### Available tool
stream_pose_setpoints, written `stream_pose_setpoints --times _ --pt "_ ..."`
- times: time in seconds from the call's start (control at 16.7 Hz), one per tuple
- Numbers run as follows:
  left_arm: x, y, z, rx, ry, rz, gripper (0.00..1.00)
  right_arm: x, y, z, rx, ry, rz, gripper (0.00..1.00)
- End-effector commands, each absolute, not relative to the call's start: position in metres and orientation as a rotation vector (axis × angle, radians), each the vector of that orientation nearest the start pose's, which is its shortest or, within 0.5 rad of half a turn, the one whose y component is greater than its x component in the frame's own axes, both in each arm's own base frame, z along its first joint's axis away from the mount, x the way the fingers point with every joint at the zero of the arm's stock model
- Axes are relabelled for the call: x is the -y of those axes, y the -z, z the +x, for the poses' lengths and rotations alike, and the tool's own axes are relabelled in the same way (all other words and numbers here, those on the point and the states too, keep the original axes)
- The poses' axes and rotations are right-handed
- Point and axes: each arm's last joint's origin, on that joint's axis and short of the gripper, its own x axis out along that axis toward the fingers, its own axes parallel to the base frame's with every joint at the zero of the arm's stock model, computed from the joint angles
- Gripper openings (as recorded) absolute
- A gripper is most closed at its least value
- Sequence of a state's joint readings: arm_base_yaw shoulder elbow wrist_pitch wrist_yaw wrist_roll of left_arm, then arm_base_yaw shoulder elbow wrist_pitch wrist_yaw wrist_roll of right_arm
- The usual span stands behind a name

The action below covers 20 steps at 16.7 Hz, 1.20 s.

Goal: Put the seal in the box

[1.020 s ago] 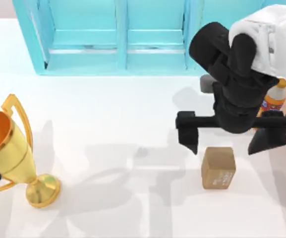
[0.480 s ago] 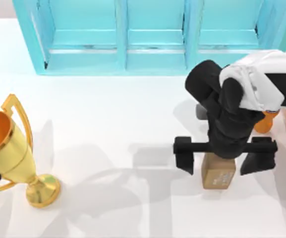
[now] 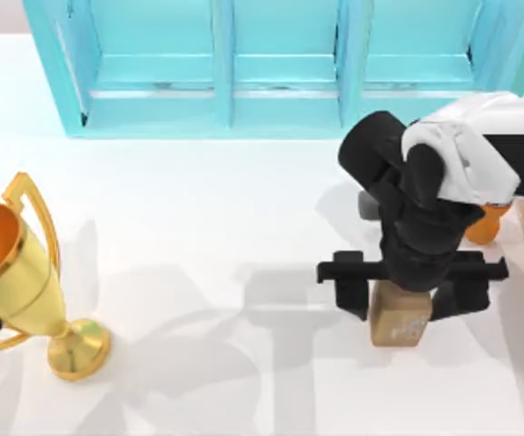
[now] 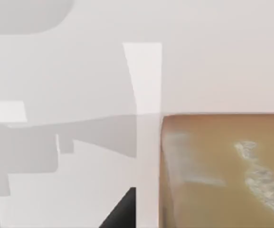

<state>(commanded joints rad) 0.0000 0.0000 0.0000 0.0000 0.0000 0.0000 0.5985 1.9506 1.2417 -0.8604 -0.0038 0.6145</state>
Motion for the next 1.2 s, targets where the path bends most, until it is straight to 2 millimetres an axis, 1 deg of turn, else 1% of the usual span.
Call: stream_pose_setpoints --times 0.42,0.48,1.02,1.08,1.2 --pt "0.001 -0.16 0.106 0.0 0.0 0.0 1.0 -0.199 -0.132 0.287 -1.572 0.004 0.012 0.02" --pt "0.001 -0.16 0.106 0.0 0.0 0.0 1.0 -0.199 -0.132 0.287 -1.572 0.004 0.012 0.0" --pt "0.001 -0.16 0.106 0.0 0.0 0.0 1.0 -0.198 -0.133 0.287 -1.57 0.006 0.015 0.0" --pt "0.001 -0.16 0.106 0.0 0.0 0.0 1.0 -0.199 -0.137 0.288 -1.569 0.006 0.017 0.0" --pt "0.001 -0.16 0.106 0.0 0.0 0.0 1.0 -0.2 -0.152 0.291 -1.569 0.007 0.019 0.0"
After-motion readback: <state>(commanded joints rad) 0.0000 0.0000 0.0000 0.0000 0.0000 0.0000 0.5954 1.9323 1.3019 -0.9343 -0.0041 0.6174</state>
